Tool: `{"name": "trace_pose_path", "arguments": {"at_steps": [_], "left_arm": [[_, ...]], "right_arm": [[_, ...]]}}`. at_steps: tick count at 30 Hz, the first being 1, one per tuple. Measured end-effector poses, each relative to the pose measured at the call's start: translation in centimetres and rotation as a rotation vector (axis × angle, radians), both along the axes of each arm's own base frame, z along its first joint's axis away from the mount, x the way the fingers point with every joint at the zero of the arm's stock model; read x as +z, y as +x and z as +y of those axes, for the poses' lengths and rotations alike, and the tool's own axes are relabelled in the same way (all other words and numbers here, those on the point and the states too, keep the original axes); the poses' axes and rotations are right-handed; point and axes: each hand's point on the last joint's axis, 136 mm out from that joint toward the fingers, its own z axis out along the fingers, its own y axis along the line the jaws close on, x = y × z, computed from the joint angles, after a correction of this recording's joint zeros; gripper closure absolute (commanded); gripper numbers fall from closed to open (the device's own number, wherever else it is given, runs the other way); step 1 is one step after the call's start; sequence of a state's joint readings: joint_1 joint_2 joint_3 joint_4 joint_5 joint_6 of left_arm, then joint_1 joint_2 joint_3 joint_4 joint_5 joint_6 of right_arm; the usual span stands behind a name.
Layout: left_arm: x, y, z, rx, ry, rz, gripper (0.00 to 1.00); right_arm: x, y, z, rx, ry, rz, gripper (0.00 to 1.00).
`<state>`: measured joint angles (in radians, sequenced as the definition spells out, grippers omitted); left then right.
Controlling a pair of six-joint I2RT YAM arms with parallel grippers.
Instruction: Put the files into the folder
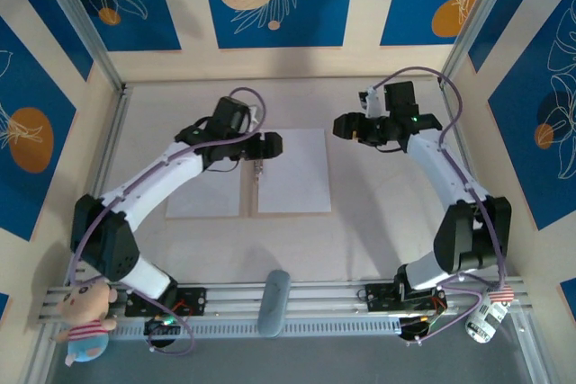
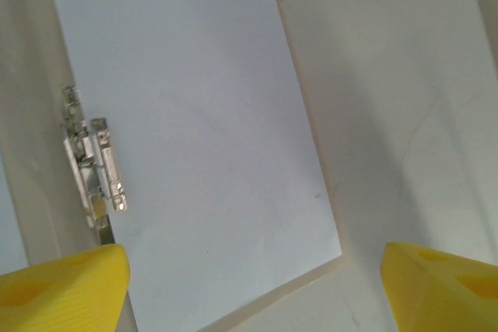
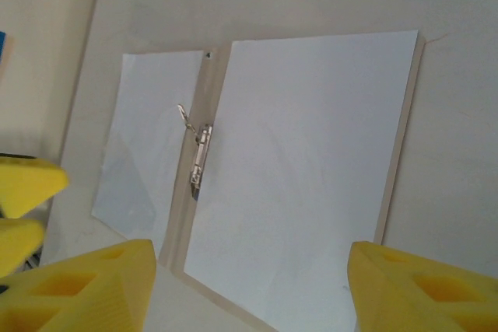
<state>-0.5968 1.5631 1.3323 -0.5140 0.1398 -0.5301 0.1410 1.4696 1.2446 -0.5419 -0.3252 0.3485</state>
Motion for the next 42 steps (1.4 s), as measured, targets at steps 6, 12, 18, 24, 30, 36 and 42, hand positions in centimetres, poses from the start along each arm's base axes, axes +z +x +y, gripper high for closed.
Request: {"name": "trace_pose_path", "arguments": {"at_steps": [6,12,18,24,30,36,42], "left_arm": [[-4.8,0.7,-4.4,-0.072,0.133,0.019,0.21],[-10.8,1.2,-7.4,-0.1,0.254,0.065,0.22],[-14.7,1.9,-7.5,-0.065,0.343,0.098,0.22],[-15.7,1.8,-6.8,-0.024,0.37,0.123,0.22],[-15.7,1.8,-6.9,0.005,0.36,0.132,0.22],[-16.6,1.0,-6.5,0.028,0.366,0.159,0.23],[-17.1,0.4,-6.5,0.042,0.369,0.178,0.23]], "right_arm": [[-1.3,-1.8,-1.7,-0.062,0.017,0.026,0.34],[-2.9,-2.5,-3.6,-0.131,0.033,0.068,0.34],[-3.1,-2.9,-4.5,-0.16,0.05,0.072,0.34],[-2.7,-2.8,-4.8,-0.164,0.062,0.055,0.34],[-2.7,-2.9,-4.7,-0.157,0.072,0.057,0.34],[-2.7,-2.9,-4.7,-0.158,0.075,0.058,0.34],[-2.7,-2.9,-4.7,-0.156,0.077,0.058,0.34]]}}
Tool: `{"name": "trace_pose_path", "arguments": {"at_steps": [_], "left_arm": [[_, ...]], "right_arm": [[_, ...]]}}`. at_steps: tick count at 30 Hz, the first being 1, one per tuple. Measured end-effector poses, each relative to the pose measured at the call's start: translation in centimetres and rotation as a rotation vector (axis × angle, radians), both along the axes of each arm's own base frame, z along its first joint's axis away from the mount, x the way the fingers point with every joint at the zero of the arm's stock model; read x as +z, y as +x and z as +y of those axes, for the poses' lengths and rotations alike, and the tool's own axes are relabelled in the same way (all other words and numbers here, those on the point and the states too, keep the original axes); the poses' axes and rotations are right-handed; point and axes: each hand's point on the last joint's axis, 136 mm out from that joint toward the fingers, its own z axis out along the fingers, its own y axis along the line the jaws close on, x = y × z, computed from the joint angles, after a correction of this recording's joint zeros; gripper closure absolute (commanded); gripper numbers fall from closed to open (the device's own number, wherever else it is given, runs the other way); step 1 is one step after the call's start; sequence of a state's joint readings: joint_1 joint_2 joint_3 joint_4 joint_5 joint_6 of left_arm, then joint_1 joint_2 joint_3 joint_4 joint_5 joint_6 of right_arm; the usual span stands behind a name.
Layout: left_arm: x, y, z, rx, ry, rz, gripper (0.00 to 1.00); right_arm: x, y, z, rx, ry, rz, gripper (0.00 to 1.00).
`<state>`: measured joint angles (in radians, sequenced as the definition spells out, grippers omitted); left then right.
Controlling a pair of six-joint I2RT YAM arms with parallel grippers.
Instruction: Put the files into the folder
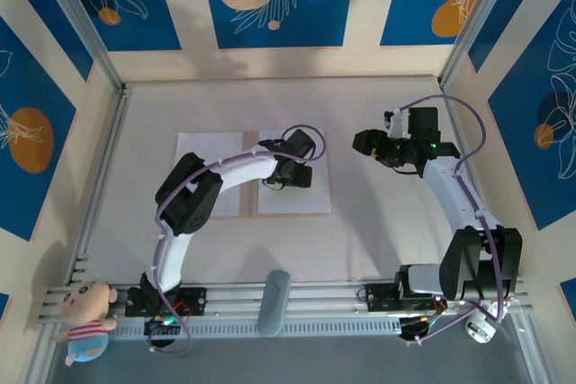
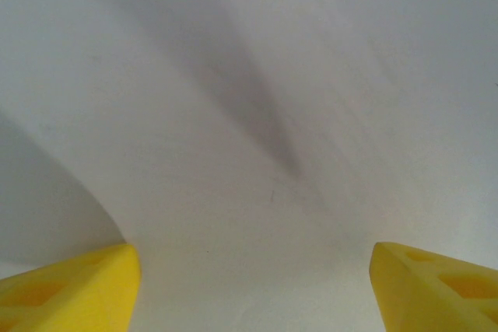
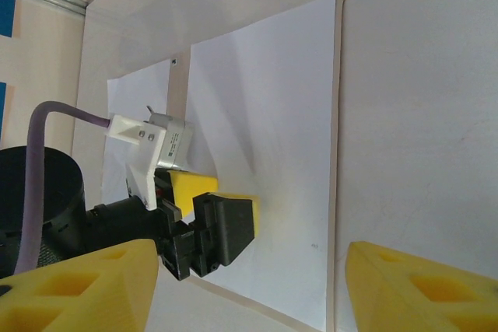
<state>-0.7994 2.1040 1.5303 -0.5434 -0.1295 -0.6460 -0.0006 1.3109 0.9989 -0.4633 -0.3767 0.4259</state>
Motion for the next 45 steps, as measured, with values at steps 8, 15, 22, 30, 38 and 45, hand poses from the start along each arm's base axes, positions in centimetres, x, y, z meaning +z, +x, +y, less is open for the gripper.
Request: {"name": "trace_pose_path", "arguments": {"at_steps": [8,15,22,30,38,45], "left_arm": [[-0.08,-0.13,-0.01,0.018,-0.003,0.004,0.23],[-0.09,-0.15,-0.02,0.032,-0.008,0.007,0.23],[-0.16,-0.38,0.15,0.031,0.001,0.015,0.23],[-0.18,-0.52,0.19,0.029,0.005,0.019,0.23],[-0.16,-0.52,0.18,0.029,0.005,0.019,0.23],[0.3,-0.52,0.15,0.028,0.009,0.024,0.22]], "right_arm": [[-0.01,-0.01,0.0,0.002,0.007,0.002,0.34],[0.06,-0.02,0.01,0.005,0.013,0.001,0.34],[-0.02,0.04,-0.02,0.006,0.018,0.004,0.34],[-0.32,0.11,-0.06,0.006,0.021,0.014,0.34],[-0.29,0.05,0.08,0.012,0.03,0.017,0.34],[-0.39,0.12,0.23,0.016,0.041,0.023,0.35]]}}
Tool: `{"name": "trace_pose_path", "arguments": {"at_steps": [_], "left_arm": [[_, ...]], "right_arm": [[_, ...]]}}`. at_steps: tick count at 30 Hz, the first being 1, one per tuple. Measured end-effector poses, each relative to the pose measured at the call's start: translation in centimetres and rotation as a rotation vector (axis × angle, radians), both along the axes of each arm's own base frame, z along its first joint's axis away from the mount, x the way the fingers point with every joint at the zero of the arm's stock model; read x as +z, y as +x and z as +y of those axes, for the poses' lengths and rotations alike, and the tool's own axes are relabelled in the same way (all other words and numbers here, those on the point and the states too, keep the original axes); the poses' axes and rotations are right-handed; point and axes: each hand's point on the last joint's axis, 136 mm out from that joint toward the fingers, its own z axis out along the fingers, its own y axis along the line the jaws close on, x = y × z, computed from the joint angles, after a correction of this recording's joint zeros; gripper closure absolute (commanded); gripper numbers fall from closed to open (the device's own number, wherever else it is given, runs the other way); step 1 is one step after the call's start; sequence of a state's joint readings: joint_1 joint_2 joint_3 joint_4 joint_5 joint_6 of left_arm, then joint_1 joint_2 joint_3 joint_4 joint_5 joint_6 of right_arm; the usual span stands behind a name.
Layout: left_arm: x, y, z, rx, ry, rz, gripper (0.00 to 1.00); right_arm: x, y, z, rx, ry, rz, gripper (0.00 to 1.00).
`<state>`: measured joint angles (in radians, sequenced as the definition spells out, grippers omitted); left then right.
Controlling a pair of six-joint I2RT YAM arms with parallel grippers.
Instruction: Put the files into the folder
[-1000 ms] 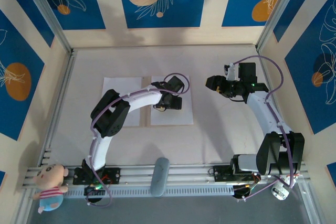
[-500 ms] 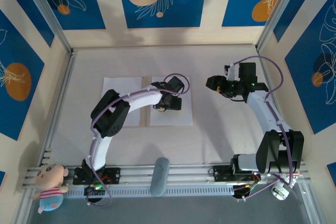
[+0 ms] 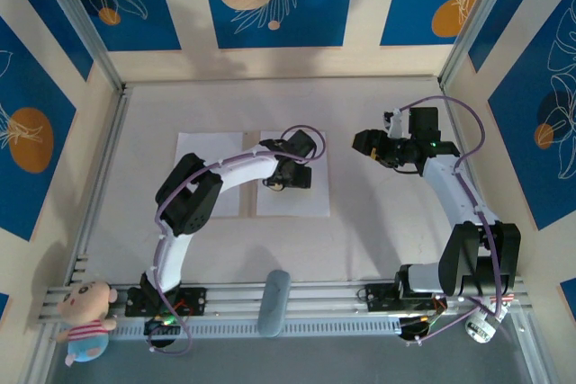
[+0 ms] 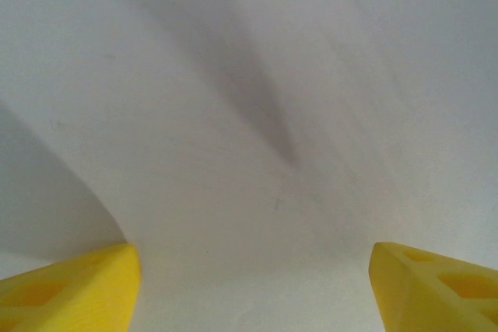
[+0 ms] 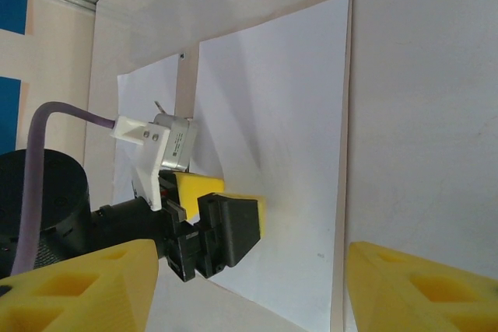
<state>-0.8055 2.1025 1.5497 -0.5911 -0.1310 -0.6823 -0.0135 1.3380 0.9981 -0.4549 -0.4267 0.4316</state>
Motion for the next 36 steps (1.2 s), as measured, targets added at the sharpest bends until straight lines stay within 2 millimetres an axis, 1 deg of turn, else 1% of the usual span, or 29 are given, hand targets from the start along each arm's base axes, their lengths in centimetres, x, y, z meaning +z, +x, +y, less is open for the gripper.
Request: {"name": "trace_pose_path", "arguments": {"at_steps": [6,10,13,16,18,20,22,25,28,30,32,36], "left_arm": [[1.5,0.3,-0.3,-0.009,-0.011,-0.014,0.22],[3.7,0.3,-0.1,-0.011,-0.031,-0.034,0.22],[5.8,0.7,0.6,-0.008,-0.049,-0.065,0.21],[8.0,1.8,2.1,0.02,-0.075,-0.102,0.21],[9.3,2.9,3.9,0.056,-0.088,-0.124,0.2],[10.1,4.1,6.2,0.104,-0.097,-0.144,0.2],[10.2,5.2,8.4,0.156,-0.109,-0.148,0.19],[9.1,6.3,11.3,0.216,-0.118,-0.127,0.18],[8.0,6.7,13.3,0.258,-0.122,-0.102,0.18],[7.7,6.7,13.7,0.265,-0.128,-0.091,0.18],[7.6,6.7,13.5,0.261,-0.142,-0.087,0.18],[7.4,6.6,13.2,0.255,-0.16,-0.081,0.18]], "right_arm": [[-1.4,0.1,0.3,0.002,0.011,0.033,0.34],[-2.3,0.0,1.1,0.017,0.015,0.054,0.35],[-3.2,-0.1,2.4,0.043,0.02,0.069,0.35],[-4.8,-0.3,4.5,0.087,0.018,0.105,0.36],[-6.1,-0.5,6.0,0.117,0.01,0.128,0.37],[-7.6,-0.6,7.3,0.138,0.0,0.159,0.37],[-9.1,-0.7,8.3,0.156,-0.01,0.19,0.37],[-11.2,-0.8,9.1,0.158,-0.031,0.234,0.37],[-12.7,-0.3,9.4,0.146,-0.045,0.263,0.37],[-13.2,0.3,9.5,0.139,-0.048,0.269,0.37],[-13.6,0.9,9.7,0.133,-0.051,0.27,0.37],[-13.9,1.3,9.9,0.13,-0.058,0.27,0.38]]}}
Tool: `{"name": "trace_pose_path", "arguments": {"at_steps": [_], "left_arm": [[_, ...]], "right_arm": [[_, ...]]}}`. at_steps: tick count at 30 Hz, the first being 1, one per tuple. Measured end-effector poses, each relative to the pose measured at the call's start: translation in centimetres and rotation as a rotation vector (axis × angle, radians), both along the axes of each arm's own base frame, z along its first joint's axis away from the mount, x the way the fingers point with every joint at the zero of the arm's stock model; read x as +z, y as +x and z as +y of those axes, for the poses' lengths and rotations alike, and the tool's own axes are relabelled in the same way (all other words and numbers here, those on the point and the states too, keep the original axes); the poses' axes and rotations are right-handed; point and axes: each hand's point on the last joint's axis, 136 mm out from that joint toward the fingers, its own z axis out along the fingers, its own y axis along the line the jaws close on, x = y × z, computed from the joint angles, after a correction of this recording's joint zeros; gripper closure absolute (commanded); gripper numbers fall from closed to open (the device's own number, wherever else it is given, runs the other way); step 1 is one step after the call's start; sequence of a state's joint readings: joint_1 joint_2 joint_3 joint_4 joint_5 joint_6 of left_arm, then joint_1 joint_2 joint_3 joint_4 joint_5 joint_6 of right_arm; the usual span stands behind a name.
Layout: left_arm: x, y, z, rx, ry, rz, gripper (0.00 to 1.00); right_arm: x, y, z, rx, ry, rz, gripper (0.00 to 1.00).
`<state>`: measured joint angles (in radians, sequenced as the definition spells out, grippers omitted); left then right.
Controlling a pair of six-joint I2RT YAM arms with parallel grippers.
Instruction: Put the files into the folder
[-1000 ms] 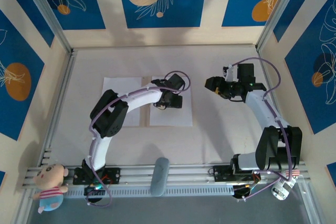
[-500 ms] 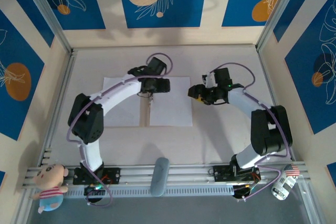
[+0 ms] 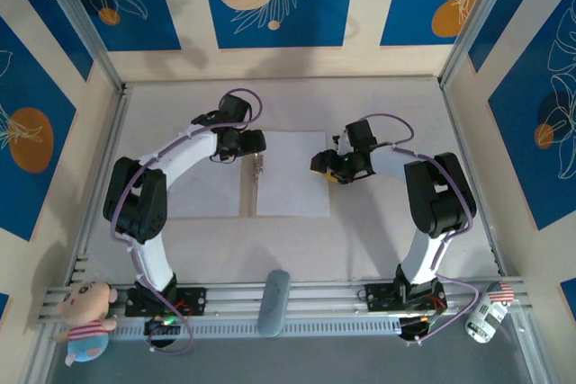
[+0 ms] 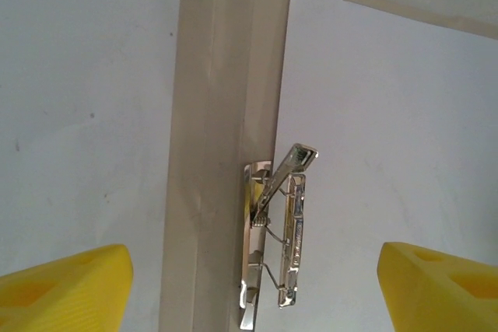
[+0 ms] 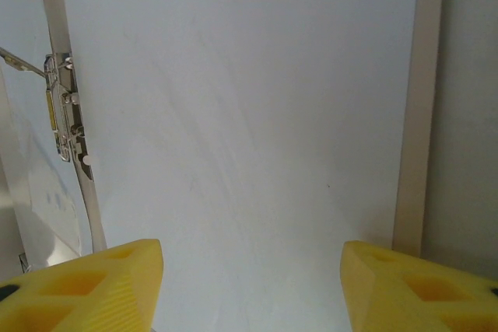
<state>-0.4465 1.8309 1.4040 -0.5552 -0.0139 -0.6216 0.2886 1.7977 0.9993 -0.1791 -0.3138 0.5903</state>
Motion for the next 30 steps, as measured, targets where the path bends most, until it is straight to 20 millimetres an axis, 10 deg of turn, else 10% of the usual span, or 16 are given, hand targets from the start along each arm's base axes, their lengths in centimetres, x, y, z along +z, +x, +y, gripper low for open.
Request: {"name": "trace_pose_path", "arguments": {"at_steps": [30], "left_arm": [[-0.1,0.0,-0.5,-0.013,-0.037,0.005,0.18]], "right_arm": [[-0.6,2.1,0.6,-0.003,-0.012,-0.01,0.38]]}}
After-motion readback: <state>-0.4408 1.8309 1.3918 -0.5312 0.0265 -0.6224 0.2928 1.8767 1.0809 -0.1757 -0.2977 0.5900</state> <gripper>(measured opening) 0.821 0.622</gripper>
